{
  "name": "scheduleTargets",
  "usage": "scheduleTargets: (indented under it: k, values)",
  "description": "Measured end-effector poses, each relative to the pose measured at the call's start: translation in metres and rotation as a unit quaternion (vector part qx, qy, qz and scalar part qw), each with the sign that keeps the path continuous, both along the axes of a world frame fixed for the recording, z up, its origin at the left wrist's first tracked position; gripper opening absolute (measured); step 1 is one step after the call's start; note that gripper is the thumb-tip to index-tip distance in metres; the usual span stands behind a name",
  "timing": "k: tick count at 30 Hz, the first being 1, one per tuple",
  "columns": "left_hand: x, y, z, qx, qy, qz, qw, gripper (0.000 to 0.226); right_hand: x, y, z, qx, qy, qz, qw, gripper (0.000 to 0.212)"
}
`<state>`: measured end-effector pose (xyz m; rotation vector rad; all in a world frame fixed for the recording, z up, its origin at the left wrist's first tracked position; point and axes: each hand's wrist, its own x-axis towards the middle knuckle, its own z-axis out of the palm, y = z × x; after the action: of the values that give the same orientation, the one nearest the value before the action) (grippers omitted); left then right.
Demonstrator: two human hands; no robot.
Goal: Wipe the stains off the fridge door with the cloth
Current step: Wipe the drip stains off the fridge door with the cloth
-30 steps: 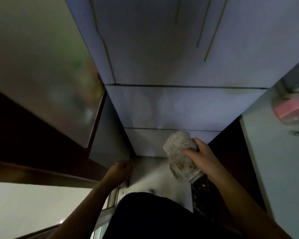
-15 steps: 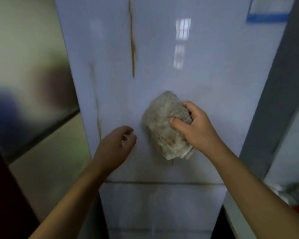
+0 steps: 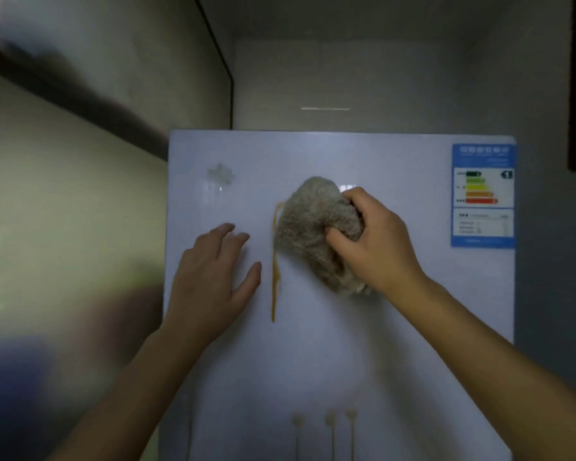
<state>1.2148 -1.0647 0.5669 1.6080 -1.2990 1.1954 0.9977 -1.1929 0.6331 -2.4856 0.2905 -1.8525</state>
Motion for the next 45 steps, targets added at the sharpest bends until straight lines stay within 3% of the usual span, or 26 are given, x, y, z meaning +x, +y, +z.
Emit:
scheduleTargets:
  k: [6, 9, 12, 19, 24, 36, 45]
  values:
    - [0.043, -0.001, 0.0, -0.005, -0.041, 0.068, 0.997, 0.059, 0.045, 0.003, 0.055, -0.163, 0.035, -0.126, 0.978, 0.033]
    - [0.056, -0.005, -0.01, 0.002, -0.08, 0.076, 0.994, 0.061, 0.069, 0.009, 0.053, -0.202, -0.004, -0.142, 0.969, 0.041]
    - [0.064, -0.009, -0.011, -0.008, -0.1, 0.08, 0.992, 0.06, 0.078, 0.009, 0.046, -0.233, -0.031, -0.132, 0.963, 0.035]
    - [0.067, -0.019, -0.013, -0.043, -0.098, 0.071, 0.992, 0.06, 0.075, 0.001, 0.047, -0.269, -0.044, -0.109, 0.956, 0.033]
    - [0.065, -0.019, -0.014, -0.041, -0.091, 0.06, 0.993, 0.061, 0.072, -0.005, 0.05, -0.291, -0.03, -0.088, 0.952, 0.019]
    - [0.063, -0.007, -0.011, 0.011, -0.076, 0.056, 0.995, 0.066, 0.075, -0.014, 0.008, -0.316, -0.026, -0.187, 0.93, 0.027]
    - [0.062, 0.0, -0.009, 0.053, -0.063, 0.049, 0.995, 0.07, 0.074, -0.017, 0.011, -0.305, -0.011, -0.105, 0.946, 0.011]
